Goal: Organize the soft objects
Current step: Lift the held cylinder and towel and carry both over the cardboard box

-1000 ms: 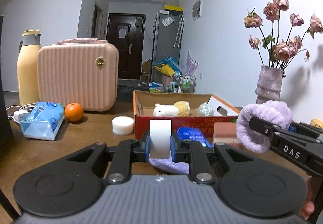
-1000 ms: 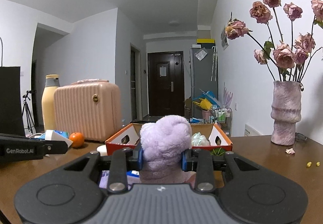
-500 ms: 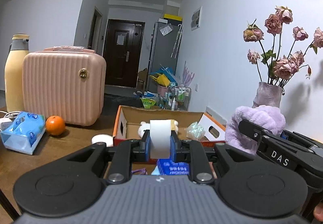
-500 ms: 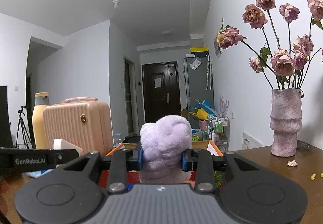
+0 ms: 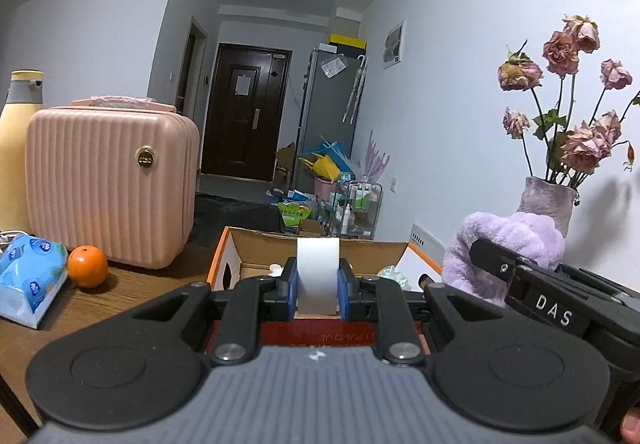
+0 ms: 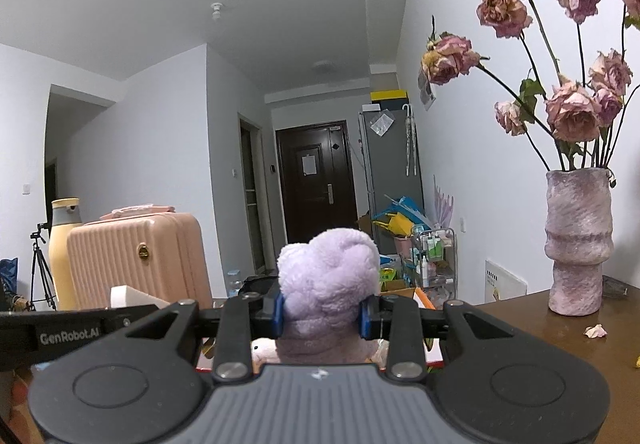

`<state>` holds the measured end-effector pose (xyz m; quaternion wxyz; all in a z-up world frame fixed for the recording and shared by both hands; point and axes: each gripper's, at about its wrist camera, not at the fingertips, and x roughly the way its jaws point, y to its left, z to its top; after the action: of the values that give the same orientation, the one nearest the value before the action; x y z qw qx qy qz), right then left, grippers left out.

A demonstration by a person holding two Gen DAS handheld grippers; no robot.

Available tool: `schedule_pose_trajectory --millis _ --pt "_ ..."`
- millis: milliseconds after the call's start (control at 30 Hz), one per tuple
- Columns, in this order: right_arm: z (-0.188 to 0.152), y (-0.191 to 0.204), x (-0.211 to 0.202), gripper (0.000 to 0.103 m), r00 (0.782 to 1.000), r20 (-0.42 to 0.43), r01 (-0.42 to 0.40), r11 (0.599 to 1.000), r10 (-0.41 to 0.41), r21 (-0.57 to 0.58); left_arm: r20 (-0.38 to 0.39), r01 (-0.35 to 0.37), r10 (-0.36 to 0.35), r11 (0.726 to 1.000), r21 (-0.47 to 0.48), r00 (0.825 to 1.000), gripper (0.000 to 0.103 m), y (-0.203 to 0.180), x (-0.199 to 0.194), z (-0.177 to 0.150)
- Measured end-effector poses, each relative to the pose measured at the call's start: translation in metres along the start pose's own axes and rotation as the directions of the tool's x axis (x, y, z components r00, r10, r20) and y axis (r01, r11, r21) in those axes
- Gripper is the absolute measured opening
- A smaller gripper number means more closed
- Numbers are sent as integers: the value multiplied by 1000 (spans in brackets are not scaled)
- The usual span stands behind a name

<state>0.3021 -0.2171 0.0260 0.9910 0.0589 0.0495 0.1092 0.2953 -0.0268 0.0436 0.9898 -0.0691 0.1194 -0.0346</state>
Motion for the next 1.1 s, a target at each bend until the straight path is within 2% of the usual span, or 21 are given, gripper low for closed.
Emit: schedule_pose_trajectory --millis 1100 --pt "0 -40 114 32 995 -98 10 998 -17 -69 -33 -45 46 999 21 998 20 13 114 12"
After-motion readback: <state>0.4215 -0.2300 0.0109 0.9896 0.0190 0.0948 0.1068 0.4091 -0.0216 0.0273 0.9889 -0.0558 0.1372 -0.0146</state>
